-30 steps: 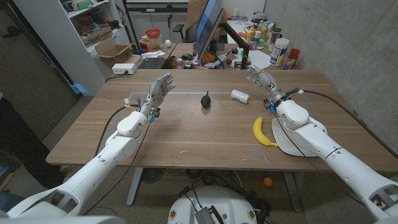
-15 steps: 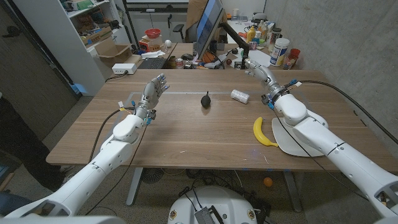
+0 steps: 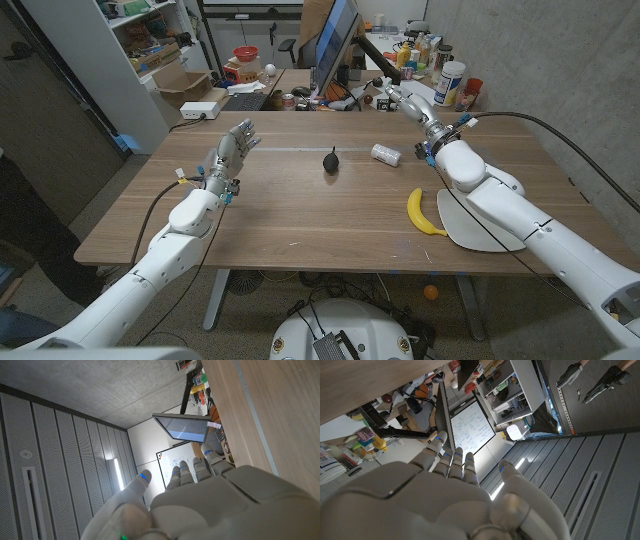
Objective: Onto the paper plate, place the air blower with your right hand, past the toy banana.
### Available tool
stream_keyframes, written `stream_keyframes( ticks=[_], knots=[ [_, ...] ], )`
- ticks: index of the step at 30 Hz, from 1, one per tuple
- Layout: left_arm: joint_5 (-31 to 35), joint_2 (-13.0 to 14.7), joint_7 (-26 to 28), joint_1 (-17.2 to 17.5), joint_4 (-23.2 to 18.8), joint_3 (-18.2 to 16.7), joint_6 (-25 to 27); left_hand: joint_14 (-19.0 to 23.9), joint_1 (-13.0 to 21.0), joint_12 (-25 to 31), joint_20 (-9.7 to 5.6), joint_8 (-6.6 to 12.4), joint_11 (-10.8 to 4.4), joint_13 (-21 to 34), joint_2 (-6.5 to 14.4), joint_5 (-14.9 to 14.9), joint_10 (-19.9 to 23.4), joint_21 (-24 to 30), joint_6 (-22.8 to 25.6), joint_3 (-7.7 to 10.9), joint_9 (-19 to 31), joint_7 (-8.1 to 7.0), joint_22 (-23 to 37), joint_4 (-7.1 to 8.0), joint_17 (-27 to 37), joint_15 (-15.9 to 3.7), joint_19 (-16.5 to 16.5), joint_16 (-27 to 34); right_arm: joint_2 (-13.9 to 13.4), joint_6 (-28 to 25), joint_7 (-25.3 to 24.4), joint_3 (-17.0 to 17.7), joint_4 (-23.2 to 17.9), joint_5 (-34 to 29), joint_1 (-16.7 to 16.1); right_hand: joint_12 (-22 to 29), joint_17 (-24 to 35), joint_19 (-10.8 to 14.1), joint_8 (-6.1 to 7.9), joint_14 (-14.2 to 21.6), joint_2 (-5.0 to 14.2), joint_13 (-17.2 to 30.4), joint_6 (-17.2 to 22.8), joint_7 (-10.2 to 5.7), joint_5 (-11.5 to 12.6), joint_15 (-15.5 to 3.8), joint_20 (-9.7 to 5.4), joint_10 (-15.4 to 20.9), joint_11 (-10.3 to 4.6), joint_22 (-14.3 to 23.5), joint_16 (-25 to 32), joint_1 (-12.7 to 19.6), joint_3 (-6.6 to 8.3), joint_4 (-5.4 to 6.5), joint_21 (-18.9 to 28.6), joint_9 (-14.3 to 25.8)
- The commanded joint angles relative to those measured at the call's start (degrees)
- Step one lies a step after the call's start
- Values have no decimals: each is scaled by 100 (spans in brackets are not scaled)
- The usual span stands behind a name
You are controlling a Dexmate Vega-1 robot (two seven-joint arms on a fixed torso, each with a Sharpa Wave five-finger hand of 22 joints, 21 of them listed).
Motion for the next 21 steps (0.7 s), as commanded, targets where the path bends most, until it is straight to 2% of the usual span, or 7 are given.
stream_keyframes(
  ticks=[1, 15, 21],
  knots=[
    [-154, 74, -48, 217, -75, -186, -76, 12, -33, 19, 46, 43, 75, 17, 597, 28, -20, -7, 15, 35, 6, 49, 28, -2, 25, 60, 7, 31, 55, -470, -46, -250, -229, -635, 335, -1, 6, 39, 10, 40, -71, 28, 25, 14, -15, 27, -6, 33, 20, 18, -16, 18, 1, -68, -6, 14],
    [-284, 43, -172, 248, -2, -255, -134, 19, -46, 21, 50, 43, 89, 17, 589, 25, -12, -13, 26, 42, 6, 55, 31, 1, 26, 68, 14, 34, 100, -793, -49, -589, -540, -1535, 584, -8, 5, 62, 5, 62, -182, 28, 34, 46, -19, 49, 16, 37, 41, 16, -24, 51, -52, -162, -10, 15],
    [-261, 39, -147, 237, 2, -248, -113, 20, -50, 19, 54, 43, 85, 17, 587, 25, -15, -16, 30, 44, 7, 57, 31, 2, 26, 68, 13, 34, 77, -1098, -43, -744, -755, -2074, 664, -12, 10, 88, -1, 84, -320, 29, 37, 72, -24, 89, 96, 40, 41, 16, -24, 31, -130, -217, -10, 14]
  ],
)
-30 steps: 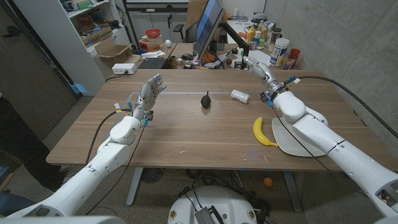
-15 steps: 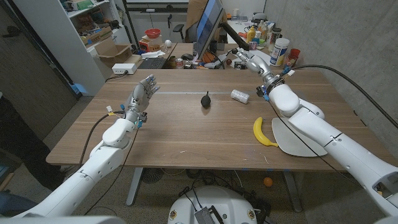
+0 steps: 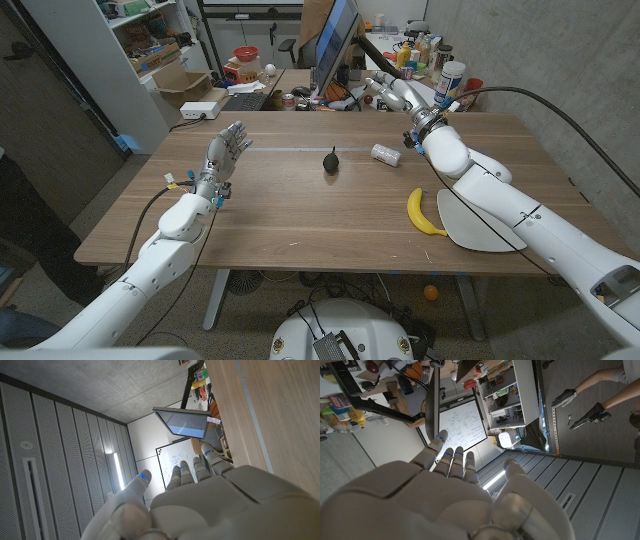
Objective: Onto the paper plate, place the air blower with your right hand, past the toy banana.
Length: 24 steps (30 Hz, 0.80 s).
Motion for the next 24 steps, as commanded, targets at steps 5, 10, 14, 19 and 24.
stream_keyframes(
  ticks=[5, 10, 14, 19, 24],
  knots=[
    [-26, -17, -48, -1, 50, -15, -10, -12, -54, 17, 43, 21, 33, 18, 586, 24, 6, -17, 15, 47, 7, 35, 32, 3, 27, 42, 25, 34, 59, -728, 19, -449, -458, -1315, 286, -11, 15, 208, 3, 142, -258, 33, 32, -29, 11, 54, 258, 42, -29, 14, 20, -42, -126, -119, 34, 19],
    [-2, -27, -37, -6, 60, -3, -16, -12, -57, 19, 45, 21, 32, 18, 585, 24, 12, -19, 16, 48, 7, 32, 33, 3, 27, 43, 26, 34, 136, -783, 153, -567, -449, -1525, 394, -12, 15, 316, 10, 171, -287, 34, 62, -93, 19, 50, 380, 52, -52, 12, 20, -47, -159, -148, 58, 22],
    [0, -35, -41, -11, 74, 1, -24, -8, -60, 16, 49, 20, 36, 18, 585, 23, 6, -21, 18, 50, 8, 34, 33, 3, 28, 44, 25, 35, 180, -873, 219, -710, -463, -1821, 478, -17, 15, 374, 7, 182, -312, 35, 64, -108, 21, 55, 461, 48, -63, 9, 17, -56, -183, -163, 65, 24],
    [2, -40, -57, -20, 101, 9, -32, -8, -62, 17, 44, 21, 24, 18, 584, 23, 9, -22, 24, 52, 8, 42, 33, 4, 28, 43, 29, 35, 240, -1108, 318, -955, -476, -2396, 611, -20, 15, 220, 6, 175, -356, 36, 74, -95, 31, 62, 301, 52, -58, 5, 1, -65, -227, -198, -21, 27],
    [-4, -49, -75, -33, 131, 16, -39, -7, -65, 17, 47, 20, 46, 18, 583, 22, 11, -26, 25, 54, 8, 40, 34, 4, 28, 44, 26, 35, 329, -1309, 449, -1082, -453, -2752, 686, -25, 16, 79, 10, 139, -372, 37, 99, -82, 40, 55, 197, 49, -66, 6, -21, -65, -255, -225, -86, 28]
  ],
)
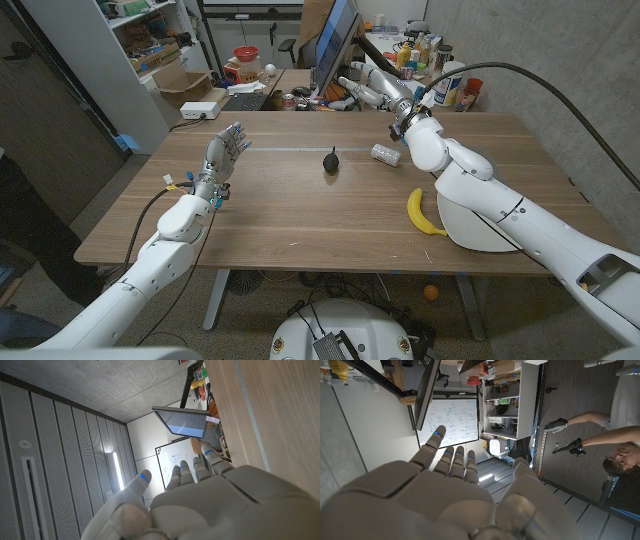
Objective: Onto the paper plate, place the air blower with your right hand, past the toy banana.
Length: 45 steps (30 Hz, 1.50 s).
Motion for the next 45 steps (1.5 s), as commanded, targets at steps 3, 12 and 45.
stream_keyframes(
  ticks=[3, 12, 45],
  knots=[
    [6, -16, -36, -31, 71, 22, -17, -6, -67, 17, 46, 20, 49, 18, 583, 22, 10, -27, 6, 55, 9, 19, 34, 4, 28, 40, 29, 35, 208, -559, 322, -438, 4, -1107, 265, -30, 14, -79, 5, -20, -49, 8, 62, -29, 44, 12, 55, 11, -65, 5, -28, 0, -44, -12, -46, 29],
    [6, -24, -76, -49, 116, 25, -61, -3, -71, 18, 42, 19, 43, 19, 580, 21, 14, -30, 8, 57, 9, 26, 35, 4, 28, 45, 31, 36, 393, -961, 598, -603, 67, -1521, 359, -41, 12, -75, -7, -36, -74, 9, 42, -50, 56, 3, 91, -15, -100, 6, -39, 12, -72, -52, -46, 31],
    [-16, -42, -234, -131, 249, 83, -116, -3, -85, 12, 50, 13, 54, 19, 573, 17, 4, -46, 4, 67, 10, 35, 36, 1, 28, 50, 36, 33, 1015, -3108, 2559, -1611, 506, -3142, 958, -28, 58, 65, -19, 365, -420, 57, -76, 242, 165, 97, 164, -23, 93, 13, 58, -130, -371, -148, -23, 49]
  ],
)
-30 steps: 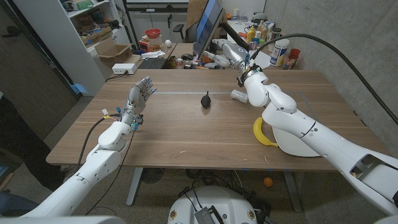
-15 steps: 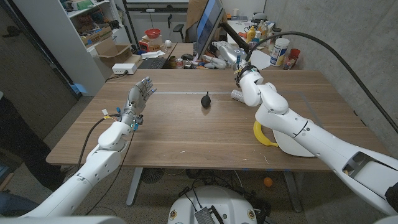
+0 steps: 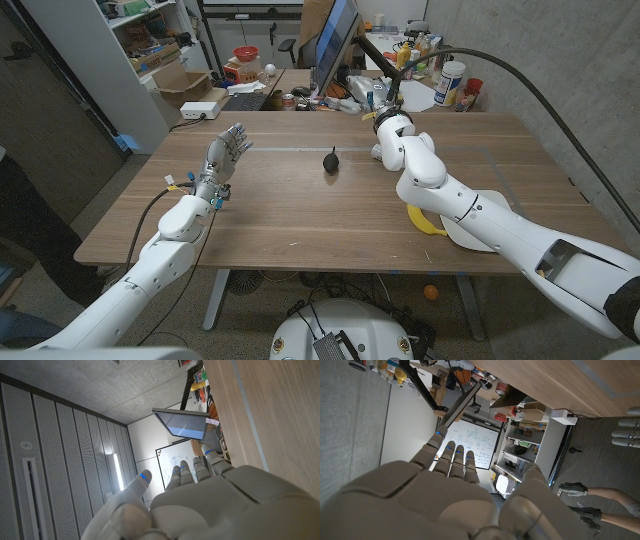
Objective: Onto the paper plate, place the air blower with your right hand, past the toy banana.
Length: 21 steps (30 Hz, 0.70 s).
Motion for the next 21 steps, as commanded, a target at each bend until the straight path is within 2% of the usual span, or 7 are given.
stream_keyframes(
  ticks=[1, 17, 21],
  knots=[
    [3, 0, -40, -21, 28, 26, -15, -3, -63, 13, 19, 14, 47, 19, 550, 17, 6, -5, 6, 68, 10, 39, 8, 1, 28, 50, 6, 33, 255, -783, 816, -420, 332, -521, 296, -31, 17, -62, 16, -101, 0, 31, -45, 16, 65, 43, 92, -99, 21, 13, -38, 57, 3, -47, -15, 20],
    [37, 14, 54, 27, -37, 22, 14, -4, -67, 15, 21, 13, 69, 19, 550, 16, 11, -13, 7, 73, 11, 41, 9, 0, 27, 51, 9, 32, 374, -1121, 1043, -690, 672, -641, 417, -26, 20, -78, 17, -106, -10, 42, -76, 37, 82, 38, 75, -112, 24, 13, -49, 85, -11, -74, -24, 26],
    [43, 14, 68, 35, -35, 19, 12, -3, -67, 15, 21, 13, 65, 19, 551, 16, 13, -15, 10, 76, 11, 43, 9, 0, 27, 49, 10, 32, 354, -1166, 1099, -790, 692, -724, 449, 13, 39, -15, 51, -21, -94, 52, -8, 82, 104, 50, 59, -25, 61, 12, -14, -5, -98, -52, -4, 33]
  ],
)
